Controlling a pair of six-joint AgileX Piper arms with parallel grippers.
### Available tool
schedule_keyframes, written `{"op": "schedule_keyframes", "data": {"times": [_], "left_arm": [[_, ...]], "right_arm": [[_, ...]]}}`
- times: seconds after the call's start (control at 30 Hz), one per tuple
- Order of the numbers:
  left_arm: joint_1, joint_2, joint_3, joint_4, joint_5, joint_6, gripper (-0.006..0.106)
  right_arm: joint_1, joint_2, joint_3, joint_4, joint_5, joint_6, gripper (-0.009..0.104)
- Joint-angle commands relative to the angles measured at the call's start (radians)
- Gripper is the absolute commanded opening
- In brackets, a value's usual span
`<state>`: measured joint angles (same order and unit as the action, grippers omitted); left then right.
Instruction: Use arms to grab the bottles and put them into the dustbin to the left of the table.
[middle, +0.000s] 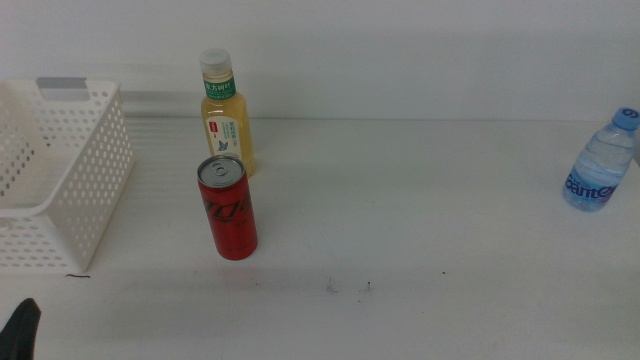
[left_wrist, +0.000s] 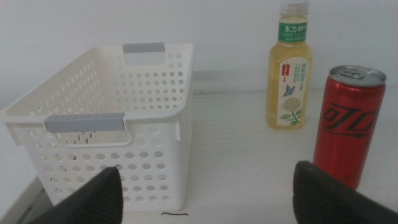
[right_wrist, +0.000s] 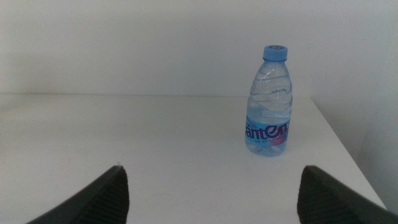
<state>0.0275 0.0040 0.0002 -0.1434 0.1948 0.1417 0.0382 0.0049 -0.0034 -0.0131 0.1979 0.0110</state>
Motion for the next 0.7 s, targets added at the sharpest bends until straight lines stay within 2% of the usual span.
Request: {"op": "schedule_keyframes", "data": {"times": [0.0, 0.37, 0.4, 0.67], "left_arm": [[-0.008, -0.004, 0.0, -0.003, -0.027, -0.009, 0.094], [-0.008, -0.004, 0.0, -0.003, -0.052, -0.009, 0.094], [-0.01, 0.01, 0.0, -0.041, -0.057, -0.012, 0.094], [-0.134, 0.268, 0.0, -0.028, -0.215, -0.009, 0.094]], "right_arm": [[0.001, -0.005, 0.003, -0.008, -0.01, -0.004, 0.093], [0.001, -0.005, 0.003, -0.008, -0.01, -0.004, 0.093], [0.001, -0.005, 0.003, -0.008, -0.01, -0.004, 0.093], [0.001, -0.005, 0.003, -0.008, -0.01, -0.004, 0.093]]}}
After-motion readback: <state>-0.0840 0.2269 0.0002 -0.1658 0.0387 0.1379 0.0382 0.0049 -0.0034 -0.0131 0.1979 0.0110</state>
